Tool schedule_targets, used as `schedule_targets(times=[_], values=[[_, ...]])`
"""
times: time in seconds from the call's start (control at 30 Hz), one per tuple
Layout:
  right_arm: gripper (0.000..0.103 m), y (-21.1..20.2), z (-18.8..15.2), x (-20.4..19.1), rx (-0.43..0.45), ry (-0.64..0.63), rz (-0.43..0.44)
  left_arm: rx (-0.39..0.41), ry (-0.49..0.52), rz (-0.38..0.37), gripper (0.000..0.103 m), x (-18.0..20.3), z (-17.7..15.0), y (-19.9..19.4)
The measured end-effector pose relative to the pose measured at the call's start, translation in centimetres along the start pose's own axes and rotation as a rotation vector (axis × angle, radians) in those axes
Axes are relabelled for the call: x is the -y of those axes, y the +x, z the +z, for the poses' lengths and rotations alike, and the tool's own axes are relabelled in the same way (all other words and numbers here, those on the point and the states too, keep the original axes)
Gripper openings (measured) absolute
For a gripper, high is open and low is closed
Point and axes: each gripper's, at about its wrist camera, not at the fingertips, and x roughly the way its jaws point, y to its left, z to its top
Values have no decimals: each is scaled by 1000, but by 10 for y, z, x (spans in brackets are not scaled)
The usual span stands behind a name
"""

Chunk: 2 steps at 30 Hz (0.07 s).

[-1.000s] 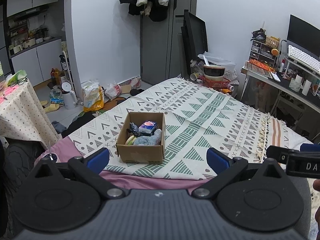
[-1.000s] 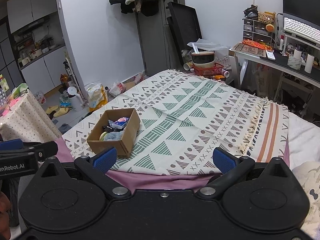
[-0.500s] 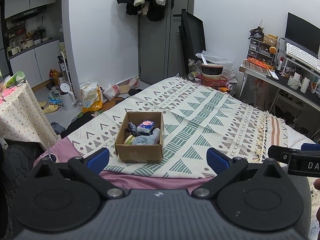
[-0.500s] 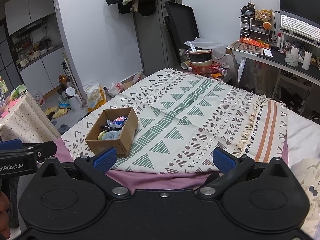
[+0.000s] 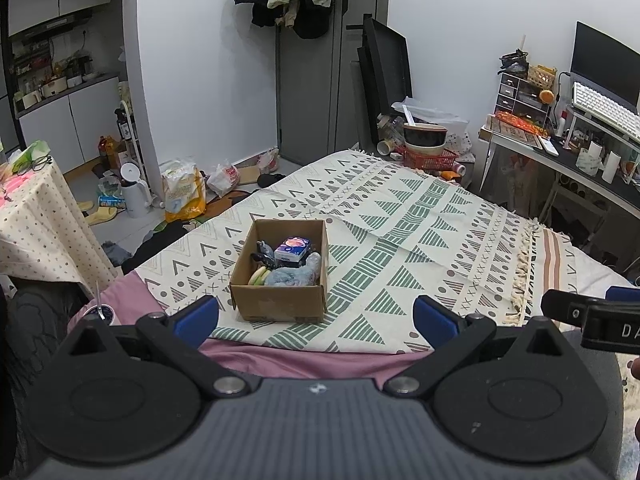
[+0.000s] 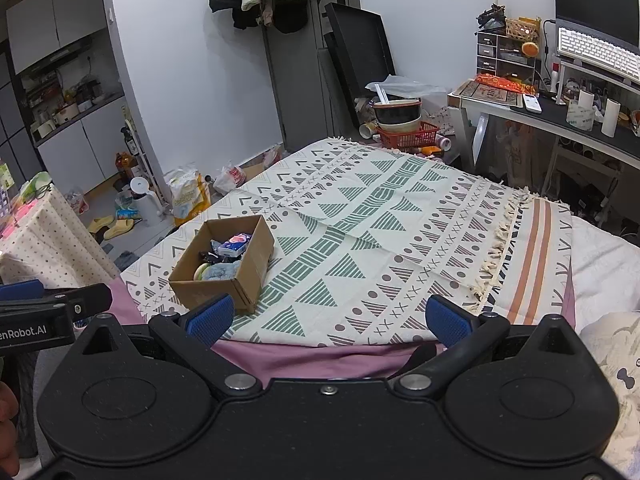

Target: Organize soft objects

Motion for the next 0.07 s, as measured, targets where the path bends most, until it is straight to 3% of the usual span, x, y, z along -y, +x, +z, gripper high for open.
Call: schedule_targets(times=[0.07], values=[[103, 0, 0, 1, 0, 2, -1, 1, 3, -3, 103, 0, 0, 0]])
